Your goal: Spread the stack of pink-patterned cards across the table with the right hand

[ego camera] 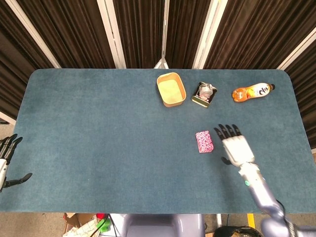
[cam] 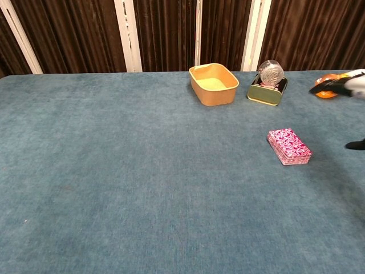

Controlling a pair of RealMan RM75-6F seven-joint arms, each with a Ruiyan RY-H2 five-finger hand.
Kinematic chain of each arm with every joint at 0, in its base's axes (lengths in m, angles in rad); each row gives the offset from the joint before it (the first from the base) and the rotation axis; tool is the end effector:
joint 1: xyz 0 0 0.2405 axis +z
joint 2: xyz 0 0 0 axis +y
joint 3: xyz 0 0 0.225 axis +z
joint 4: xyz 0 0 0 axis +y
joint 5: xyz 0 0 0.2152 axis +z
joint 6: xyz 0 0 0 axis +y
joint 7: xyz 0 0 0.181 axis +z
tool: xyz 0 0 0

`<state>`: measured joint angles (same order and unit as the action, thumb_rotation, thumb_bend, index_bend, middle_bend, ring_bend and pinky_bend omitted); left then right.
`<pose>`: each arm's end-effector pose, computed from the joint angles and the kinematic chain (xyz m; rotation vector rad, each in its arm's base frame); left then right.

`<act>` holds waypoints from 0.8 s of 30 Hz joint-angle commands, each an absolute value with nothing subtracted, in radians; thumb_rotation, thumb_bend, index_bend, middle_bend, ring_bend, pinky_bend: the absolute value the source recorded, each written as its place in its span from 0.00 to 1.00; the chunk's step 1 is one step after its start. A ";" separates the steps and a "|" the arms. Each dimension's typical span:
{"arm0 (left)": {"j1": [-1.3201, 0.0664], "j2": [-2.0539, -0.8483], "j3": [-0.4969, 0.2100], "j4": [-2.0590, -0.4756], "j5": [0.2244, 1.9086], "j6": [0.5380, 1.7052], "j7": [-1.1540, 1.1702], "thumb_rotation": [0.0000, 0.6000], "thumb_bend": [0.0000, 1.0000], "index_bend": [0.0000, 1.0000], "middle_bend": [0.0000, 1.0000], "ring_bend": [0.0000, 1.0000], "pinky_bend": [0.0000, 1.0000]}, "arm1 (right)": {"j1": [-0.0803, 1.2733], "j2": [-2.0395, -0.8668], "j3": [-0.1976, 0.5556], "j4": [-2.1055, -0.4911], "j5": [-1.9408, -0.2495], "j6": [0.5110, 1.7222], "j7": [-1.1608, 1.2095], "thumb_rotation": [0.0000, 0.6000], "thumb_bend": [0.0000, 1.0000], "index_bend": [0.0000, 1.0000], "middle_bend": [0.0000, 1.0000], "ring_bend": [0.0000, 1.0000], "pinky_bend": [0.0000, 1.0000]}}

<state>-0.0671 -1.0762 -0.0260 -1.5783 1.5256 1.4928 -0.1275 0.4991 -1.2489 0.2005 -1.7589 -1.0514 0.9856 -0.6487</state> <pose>-0.2971 0.2066 0.1527 -1.3804 -0.9542 -0.9348 -0.1882 -0.3222 0.0402 1.7838 -0.8365 0.6074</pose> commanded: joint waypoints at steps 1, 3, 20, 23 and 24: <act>-0.070 -1.069 -0.024 -1.583 1.519 1.480 -0.136 1.00 0.00 0.00 0.00 0.00 0.00 | 0.587 -1.334 0.218 -1.685 -0.934 0.933 -0.739 1.00 0.25 0.00 0.00 0.00 0.00; -0.072 -1.066 -0.023 -1.586 1.515 1.473 -0.141 1.00 0.00 0.00 0.00 0.00 0.00 | 0.612 -1.360 0.219 -1.659 -0.898 0.924 -0.757 1.00 0.25 0.00 0.00 0.00 0.00; -0.086 -1.042 -0.018 -1.609 1.494 1.426 -0.168 1.00 0.00 0.00 0.00 0.00 0.00 | 0.762 -1.479 0.187 -1.499 -0.660 0.870 -0.825 1.00 0.25 0.00 0.01 0.00 0.00; -0.087 -1.041 -0.018 -1.611 1.493 1.423 -0.168 1.00 0.00 0.00 0.00 0.00 0.00 | 0.773 -1.487 0.173 -1.490 -0.646 0.872 -0.828 1.00 0.25 0.00 0.02 0.00 0.00; -0.087 -1.041 -0.017 -1.612 1.492 1.422 -0.168 1.00 0.00 0.00 0.00 0.00 0.00 | 0.777 -1.490 0.167 -1.487 -0.641 0.873 -0.829 1.00 0.25 0.00 0.02 0.00 0.00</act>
<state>-0.0870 -1.0406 -0.0174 -1.6117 1.4925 1.4221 -0.1676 0.7729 -1.4864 0.1716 -1.4901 -0.6450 0.8723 -0.8277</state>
